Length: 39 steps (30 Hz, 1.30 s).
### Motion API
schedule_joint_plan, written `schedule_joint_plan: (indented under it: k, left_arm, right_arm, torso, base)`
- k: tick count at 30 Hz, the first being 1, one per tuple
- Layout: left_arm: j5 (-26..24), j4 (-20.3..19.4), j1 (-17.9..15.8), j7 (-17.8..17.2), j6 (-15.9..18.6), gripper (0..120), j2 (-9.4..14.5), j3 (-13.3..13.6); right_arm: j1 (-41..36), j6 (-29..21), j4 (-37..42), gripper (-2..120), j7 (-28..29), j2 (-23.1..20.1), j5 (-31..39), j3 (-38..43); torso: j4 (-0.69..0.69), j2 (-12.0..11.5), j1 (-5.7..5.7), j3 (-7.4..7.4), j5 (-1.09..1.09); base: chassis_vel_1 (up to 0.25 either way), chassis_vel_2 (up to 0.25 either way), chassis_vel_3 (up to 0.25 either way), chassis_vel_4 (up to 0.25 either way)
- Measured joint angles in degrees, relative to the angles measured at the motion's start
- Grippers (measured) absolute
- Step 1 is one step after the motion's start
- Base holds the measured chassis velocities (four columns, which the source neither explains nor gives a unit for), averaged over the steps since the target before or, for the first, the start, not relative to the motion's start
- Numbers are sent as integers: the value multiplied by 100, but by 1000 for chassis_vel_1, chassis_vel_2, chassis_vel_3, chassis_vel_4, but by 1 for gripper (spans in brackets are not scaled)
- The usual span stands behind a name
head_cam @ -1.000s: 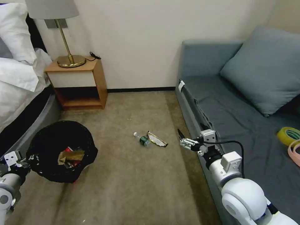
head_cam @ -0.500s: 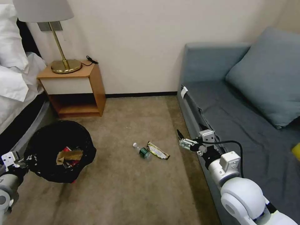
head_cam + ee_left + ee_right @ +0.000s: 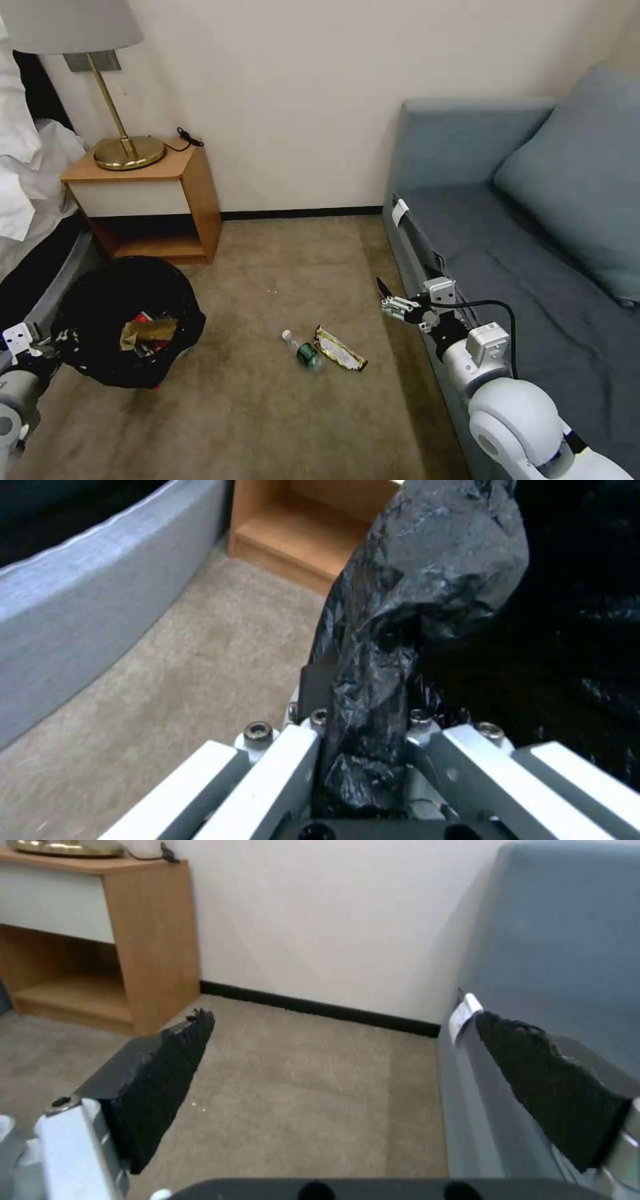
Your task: Pick up the trash bin, then pick up the garbage on the floor and place it into the trash bin.
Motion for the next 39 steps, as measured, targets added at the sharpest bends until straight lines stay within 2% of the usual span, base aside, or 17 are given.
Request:
schedule_joint_plan:
  k: [9,13,14,18,19,22,24,26,29,30,35,36,39]
  left_arm:
    - [22,46,-7,40,-4,2,3,57]
    - [93,74,14,140,-49,2,11,144]
    - [93,74,14,140,-49,2,11,144]
    - [155,107,-19,219,-113,2,34,288]
    - [155,107,-19,219,-113,2,34,288]
    - [198,168,-101,290,-173,2,121,356]
    - [282,273,-149,345,-250,2,172,342]
    - [321,352,-169,378,-292,2,198,312]
    - [372,566,-170,476,-421,2,273,220]
    - [372,566,-170,476,-421,2,273,220]
    - [293,789,-89,585,-584,2,392,138]
    - [293,789,-89,585,-584,2,392,138]
    - [274,865,-77,637,-646,2,434,127]
  right_arm:
    - [257,41,-209,100,13,-113,26,-171]
    - [1258,216,-704,100,-72,-475,357,-843]
    - [1258,216,-704,100,-72,-475,357,-843]
    - [2825,295,-1586,100,-134,-670,816,-2310]
    - [2825,295,-1586,100,-134,-670,816,-2310]
    - [4154,268,-2282,100,-200,-535,1308,-3566]
    - [4731,203,-2643,100,-298,-387,1504,-4268]
    - [4942,170,-2798,100,-364,-309,1611,-4576]
    - [5398,-123,-3307,100,-575,-41,2154,-5276]
    - [5398,-123,-3307,100,-575,-41,2154,-5276]
    - [6105,-1014,-3999,100,-1330,270,3054,-5974]
    - [6105,-1014,-3999,100,-1330,270,3054,-5974]
    - [6413,-1529,-4480,100,-1626,576,3483,-6280]
  torso:
    - [-1,-1,0,0,0]
    - [-1,0,0,0,0]
    - [-1,0,0,0,0]
    - [-1,0,0,0,0]
    - [-1,0,0,0,0]
    - [0,0,0,0,-1]
    - [0,0,0,0,-1]
    - [1,0,0,0,-2]
    - [0,0,0,0,-1]
    - [0,0,0,0,-1]
    - [0,0,0,0,-1]
    - [0,0,0,0,-1]
    - [-1,0,0,0,-2]
  base:
    - [-95,100,101,-103]
    - [0,0,0,0]
    - [0,0,0,0]
    - [0,0,0,0]
    - [0,0,0,0]
    - [0,0,0,0]
    - [0,0,0,0]
    - [0,0,0,0]
    - [0,0,0,0]
    - [0,0,0,0]
    - [0,0,0,0]
    - [0,0,0,0]
    - [0,0,0,0]
